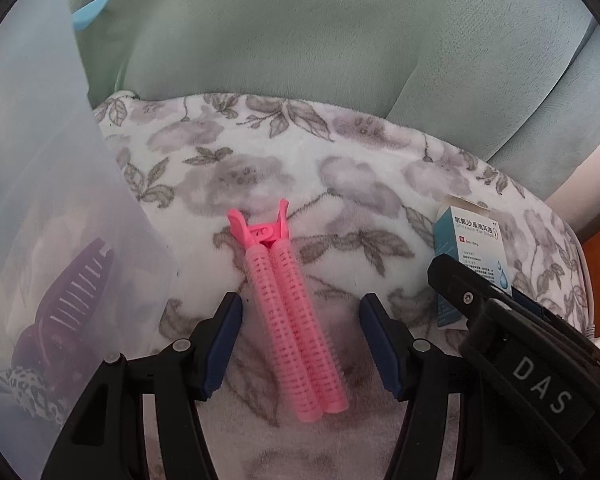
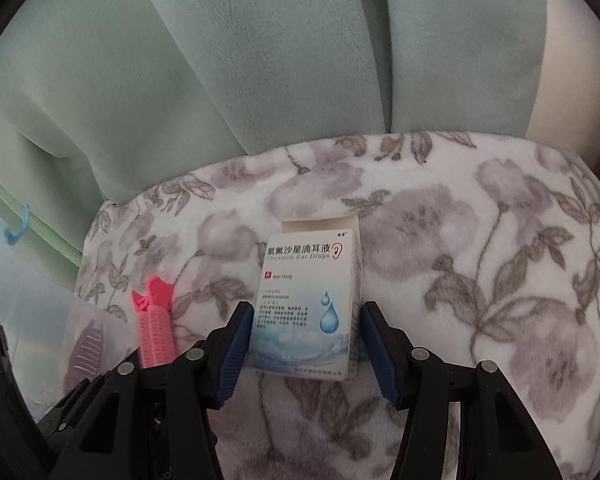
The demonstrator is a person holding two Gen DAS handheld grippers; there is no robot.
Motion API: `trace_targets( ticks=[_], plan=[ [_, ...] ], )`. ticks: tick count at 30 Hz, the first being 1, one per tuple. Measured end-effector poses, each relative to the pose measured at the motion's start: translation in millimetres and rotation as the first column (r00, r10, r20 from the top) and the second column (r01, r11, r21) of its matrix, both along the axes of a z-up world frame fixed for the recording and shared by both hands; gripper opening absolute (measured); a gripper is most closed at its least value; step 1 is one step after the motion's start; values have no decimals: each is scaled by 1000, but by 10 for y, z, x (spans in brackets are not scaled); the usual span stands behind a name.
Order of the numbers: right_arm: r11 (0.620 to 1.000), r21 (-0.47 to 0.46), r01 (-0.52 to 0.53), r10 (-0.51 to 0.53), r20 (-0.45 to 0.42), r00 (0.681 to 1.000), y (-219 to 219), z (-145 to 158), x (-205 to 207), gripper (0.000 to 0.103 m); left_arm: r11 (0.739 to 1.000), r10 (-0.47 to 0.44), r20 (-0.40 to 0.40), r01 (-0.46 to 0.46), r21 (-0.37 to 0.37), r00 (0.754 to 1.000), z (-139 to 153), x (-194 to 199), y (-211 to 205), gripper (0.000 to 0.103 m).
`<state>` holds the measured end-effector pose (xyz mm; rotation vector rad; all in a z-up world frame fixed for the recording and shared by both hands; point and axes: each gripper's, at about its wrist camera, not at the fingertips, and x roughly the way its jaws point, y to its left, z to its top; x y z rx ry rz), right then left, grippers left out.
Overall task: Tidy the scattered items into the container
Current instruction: 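Grasp the pink curler clip with left tool while right tool grasps the ear-drops box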
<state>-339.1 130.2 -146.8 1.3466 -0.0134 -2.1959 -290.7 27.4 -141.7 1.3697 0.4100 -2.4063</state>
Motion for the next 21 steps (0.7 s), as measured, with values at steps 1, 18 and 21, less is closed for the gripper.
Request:
trace_targets(
  ticks=[1,18,21],
  plan=[
    [1000,6,-1,1,-5,1000,-15,0,-3,59,1000,2,-2,-2,-4,1000,0,-4,3,61],
    [999,9,43,-44,27,999,236,96,132,52,999,3,12,-2,-36,1000,18,-2,79,38],
    [998,3,60,-60,42,997,352,129,231,52,999,-3,23,4,-40,1000,22,16,112,35]
  ],
)
